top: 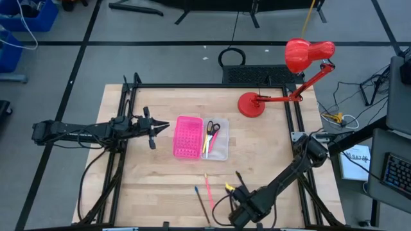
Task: Pick & place school supplies into a supply box
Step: Put the right black transparent pen into the supply box
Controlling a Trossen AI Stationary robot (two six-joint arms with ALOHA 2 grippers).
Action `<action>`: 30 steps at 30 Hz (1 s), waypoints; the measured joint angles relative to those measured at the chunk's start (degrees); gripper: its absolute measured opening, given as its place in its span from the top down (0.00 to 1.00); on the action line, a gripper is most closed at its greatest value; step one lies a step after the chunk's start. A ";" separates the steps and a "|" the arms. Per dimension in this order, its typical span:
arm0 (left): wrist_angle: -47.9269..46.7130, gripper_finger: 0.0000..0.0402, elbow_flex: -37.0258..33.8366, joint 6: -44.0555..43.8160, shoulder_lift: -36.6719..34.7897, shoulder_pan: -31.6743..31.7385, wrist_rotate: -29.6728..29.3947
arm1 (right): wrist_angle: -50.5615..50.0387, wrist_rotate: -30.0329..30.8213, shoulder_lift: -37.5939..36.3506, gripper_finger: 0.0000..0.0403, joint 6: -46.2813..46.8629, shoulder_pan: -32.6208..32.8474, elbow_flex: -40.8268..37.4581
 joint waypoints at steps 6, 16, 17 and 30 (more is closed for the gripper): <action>0.00 0.88 0.00 0.11 0.00 0.01 0.00 | 0.77 1.32 -0.05 0.59 0.54 1.32 -2.58; -0.69 0.88 0.00 -1.13 0.00 0.01 -0.02 | 14.68 -0.23 -0.30 0.63 -2.71 0.20 -12.99; -0.75 0.88 0.00 -1.25 0.00 0.00 -0.01 | 15.61 -0.79 -0.45 0.64 -2.68 0.10 -13.92; -1.60 0.88 0.00 -1.34 0.00 0.00 -0.02 | 16.61 -1.96 -0.38 0.87 -2.27 0.01 -19.66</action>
